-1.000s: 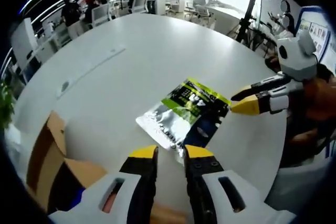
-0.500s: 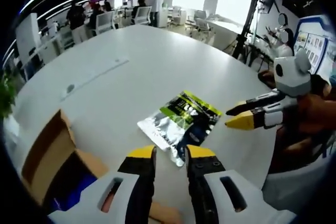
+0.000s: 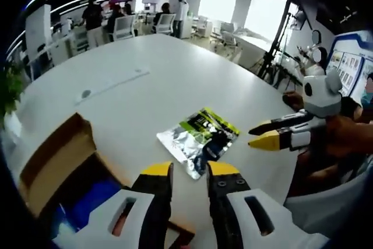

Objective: Operate the shoe box by opening the lid, removing the specified soft item, and placing it in the target area until the item is outside and the box remains undamaged.

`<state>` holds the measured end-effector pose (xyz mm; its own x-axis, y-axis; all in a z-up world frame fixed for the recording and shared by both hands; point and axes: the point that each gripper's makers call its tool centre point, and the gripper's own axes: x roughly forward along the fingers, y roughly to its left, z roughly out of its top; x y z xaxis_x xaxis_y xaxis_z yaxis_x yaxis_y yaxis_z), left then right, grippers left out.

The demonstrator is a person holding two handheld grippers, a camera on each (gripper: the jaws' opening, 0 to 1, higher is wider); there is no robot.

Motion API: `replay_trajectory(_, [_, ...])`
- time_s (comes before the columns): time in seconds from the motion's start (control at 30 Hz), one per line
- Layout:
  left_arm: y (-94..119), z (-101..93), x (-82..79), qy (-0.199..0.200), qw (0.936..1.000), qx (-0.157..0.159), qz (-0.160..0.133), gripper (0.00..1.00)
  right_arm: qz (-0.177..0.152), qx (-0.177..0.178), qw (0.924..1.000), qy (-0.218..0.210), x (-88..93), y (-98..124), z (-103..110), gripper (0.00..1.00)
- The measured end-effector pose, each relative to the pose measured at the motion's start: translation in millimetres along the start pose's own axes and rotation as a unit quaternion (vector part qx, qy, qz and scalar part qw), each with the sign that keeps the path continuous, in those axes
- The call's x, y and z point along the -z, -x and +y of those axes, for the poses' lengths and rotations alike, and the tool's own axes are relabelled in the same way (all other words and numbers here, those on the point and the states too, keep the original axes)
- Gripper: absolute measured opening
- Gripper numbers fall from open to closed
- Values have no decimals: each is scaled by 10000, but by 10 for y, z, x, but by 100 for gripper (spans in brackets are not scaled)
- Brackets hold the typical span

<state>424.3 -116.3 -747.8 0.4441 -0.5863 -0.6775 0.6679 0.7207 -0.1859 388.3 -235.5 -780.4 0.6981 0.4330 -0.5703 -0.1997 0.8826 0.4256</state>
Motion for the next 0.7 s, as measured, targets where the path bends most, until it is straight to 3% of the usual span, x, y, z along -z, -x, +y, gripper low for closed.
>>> replay_trajectory(0.7, [481,155,88,329,9989,-88,-332,25,82,-325,9992,204,15,-147,445,30])
